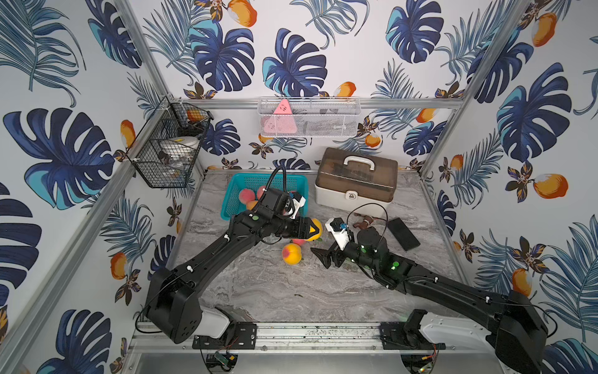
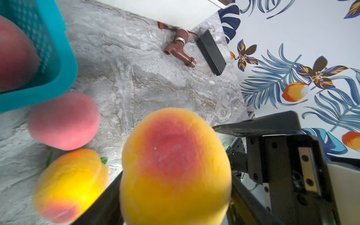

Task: Put the peaches into the basket
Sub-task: Place the peach in the basket.

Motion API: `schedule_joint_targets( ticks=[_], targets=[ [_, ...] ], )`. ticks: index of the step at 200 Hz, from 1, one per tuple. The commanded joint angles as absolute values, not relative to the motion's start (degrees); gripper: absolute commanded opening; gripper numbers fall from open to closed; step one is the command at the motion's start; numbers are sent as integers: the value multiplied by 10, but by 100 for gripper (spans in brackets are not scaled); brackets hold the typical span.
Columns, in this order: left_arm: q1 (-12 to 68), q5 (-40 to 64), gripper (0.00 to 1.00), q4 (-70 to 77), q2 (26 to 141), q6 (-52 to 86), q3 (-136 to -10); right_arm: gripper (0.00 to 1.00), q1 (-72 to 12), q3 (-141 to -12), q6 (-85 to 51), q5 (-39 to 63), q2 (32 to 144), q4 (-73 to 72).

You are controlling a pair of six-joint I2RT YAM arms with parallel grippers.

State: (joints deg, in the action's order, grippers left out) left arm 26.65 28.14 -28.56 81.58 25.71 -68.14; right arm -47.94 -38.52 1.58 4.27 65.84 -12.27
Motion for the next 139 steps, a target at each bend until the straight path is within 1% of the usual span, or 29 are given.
schedule_joint_targets(
  ticks=[1,37,67,86,115,139],
  targets=[
    [248,230,65,-324,824,210,-704,100,-467,-405,-1,79,669,-101],
    [212,155,65,-369,861,155,-748,100,-440,-448,-16,82,696,-70],
    [190,67,66,-390,898,129,-782,100,-438,-515,-18,20,733,12],
    [175,17,66,-385,918,125,-787,100,-438,-528,-12,13,737,13],
    [161,-35,66,-365,934,126,-790,100,-438,-549,-16,10,745,31],
    [146,-50,66,-354,937,132,-793,100,-437,-556,-19,16,751,31]
  ],
)
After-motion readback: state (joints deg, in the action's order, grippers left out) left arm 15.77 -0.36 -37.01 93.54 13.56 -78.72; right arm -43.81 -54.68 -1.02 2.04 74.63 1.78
